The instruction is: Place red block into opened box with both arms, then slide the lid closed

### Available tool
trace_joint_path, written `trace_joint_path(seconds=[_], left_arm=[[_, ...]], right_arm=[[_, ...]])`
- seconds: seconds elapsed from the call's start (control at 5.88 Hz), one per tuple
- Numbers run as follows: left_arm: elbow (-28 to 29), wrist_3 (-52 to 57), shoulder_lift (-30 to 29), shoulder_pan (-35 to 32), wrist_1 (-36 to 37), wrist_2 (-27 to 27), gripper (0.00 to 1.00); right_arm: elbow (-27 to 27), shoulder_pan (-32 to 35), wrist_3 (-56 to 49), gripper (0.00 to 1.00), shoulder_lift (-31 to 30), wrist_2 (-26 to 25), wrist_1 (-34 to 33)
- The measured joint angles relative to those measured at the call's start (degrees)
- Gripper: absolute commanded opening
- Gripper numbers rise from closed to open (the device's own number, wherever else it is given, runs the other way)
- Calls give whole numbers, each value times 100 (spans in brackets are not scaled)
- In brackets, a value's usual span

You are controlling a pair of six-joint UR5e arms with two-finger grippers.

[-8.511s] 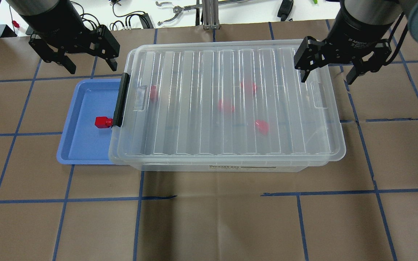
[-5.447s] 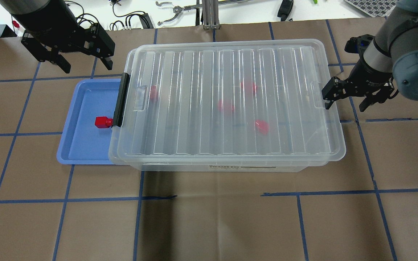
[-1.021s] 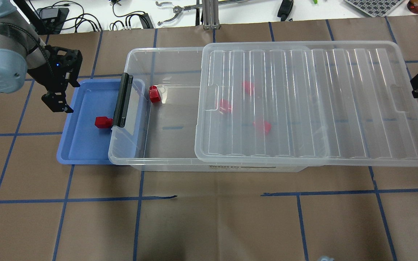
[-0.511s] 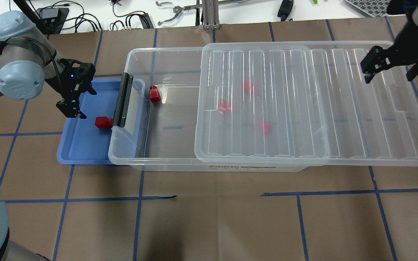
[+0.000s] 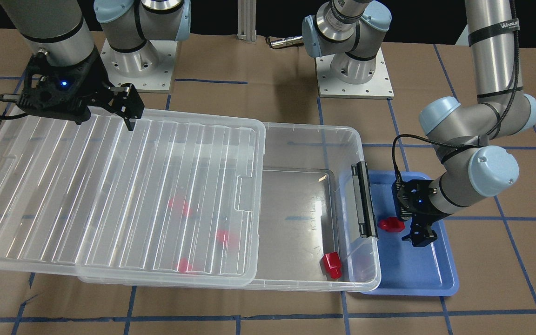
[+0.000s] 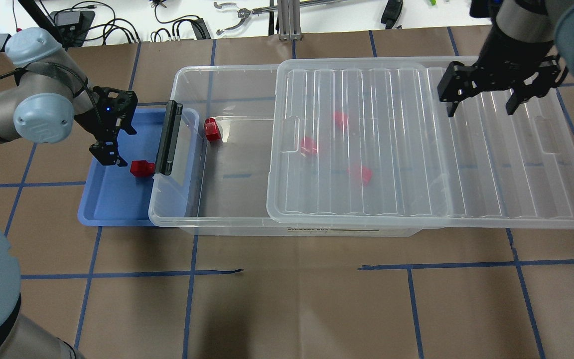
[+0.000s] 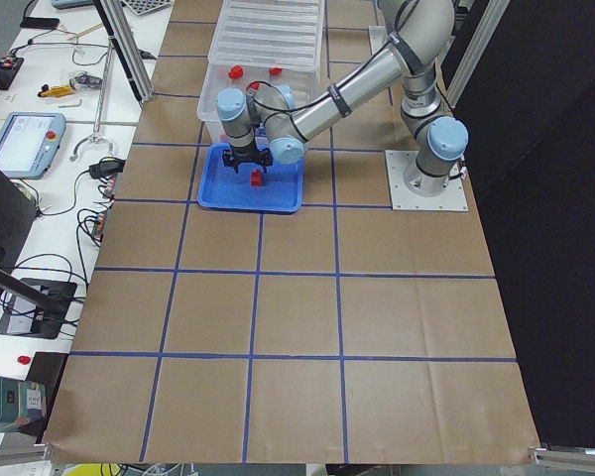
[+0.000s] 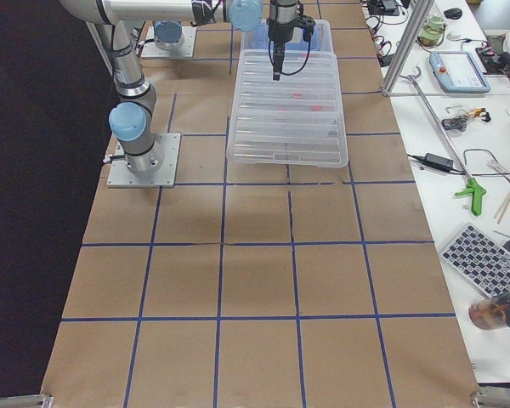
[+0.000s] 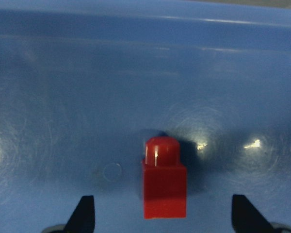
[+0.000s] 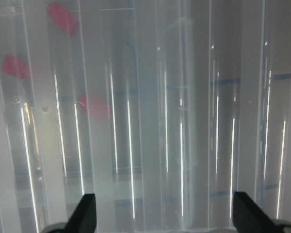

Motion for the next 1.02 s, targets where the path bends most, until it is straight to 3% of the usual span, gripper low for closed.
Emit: trace_joint_path(seconds=[0.17,0.34,0.51,0.85,1.02], left_arm=[[-160,-14,-39,6,228,12,98],[-242,-18,-93,10,303,23,88],[-267,-16,-134,14,322,24,48],[-242,6,-196,19,331,10,0],[-205,16,-194,23,327,4,0]], right_arm=[[-70,78,86,100,-6,140,129],[-100,79,39,100,-5,269,190],[-110,48,-130,100,1,290,217],[-124,14,-308,100,7,273,224],[-133,11,-319,100,5,267,223]])
